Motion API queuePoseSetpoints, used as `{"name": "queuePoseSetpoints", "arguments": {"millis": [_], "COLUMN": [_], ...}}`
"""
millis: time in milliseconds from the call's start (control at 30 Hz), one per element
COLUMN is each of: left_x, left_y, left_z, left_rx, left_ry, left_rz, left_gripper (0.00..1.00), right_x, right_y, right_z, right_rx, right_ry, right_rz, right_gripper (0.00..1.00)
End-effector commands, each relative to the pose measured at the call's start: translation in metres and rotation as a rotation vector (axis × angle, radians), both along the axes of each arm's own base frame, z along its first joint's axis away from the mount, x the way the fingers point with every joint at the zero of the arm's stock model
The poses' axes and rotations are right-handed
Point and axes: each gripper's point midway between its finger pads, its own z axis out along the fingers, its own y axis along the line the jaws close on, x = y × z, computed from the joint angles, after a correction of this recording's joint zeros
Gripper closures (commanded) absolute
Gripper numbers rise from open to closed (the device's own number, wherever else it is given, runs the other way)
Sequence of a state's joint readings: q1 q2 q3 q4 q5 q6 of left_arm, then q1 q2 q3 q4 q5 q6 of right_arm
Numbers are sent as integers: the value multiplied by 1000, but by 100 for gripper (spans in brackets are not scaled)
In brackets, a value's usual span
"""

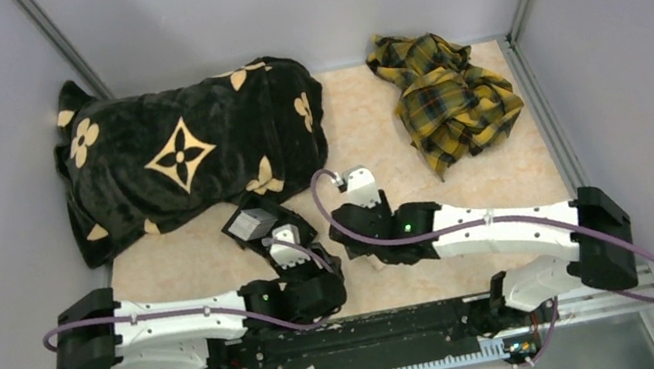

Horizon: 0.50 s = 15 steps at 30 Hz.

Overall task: Put the credit cards into the card holder
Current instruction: Place the card holder at the center of the board.

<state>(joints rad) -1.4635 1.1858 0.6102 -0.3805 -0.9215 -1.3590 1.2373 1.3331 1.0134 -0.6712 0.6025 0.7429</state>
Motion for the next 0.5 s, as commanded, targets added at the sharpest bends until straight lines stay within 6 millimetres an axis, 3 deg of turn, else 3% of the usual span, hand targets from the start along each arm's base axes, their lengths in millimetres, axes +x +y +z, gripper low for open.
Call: {"name": "queuePoseSetpoints", "arguments": {"millis": [0,233,467], "left_x": [8,20,33], "left_y": [-31,-73,-84], "left_z": [20,18,-8], "left_rx": [-35,-88,-162], "left_ry": [-70,-43,66], "left_rz": [-39,-176,-207], "left_gripper": [31,31,32], "right_x": [20,31,34], "right_y": [-24,-40,-44], "right_z": [-3,-8,-17], "right_rx": [-5,-45,-84], "right_ry": [-44,-47,-35], "right_rz": [-47,-24,6], "right_gripper": [41,44,47]}}
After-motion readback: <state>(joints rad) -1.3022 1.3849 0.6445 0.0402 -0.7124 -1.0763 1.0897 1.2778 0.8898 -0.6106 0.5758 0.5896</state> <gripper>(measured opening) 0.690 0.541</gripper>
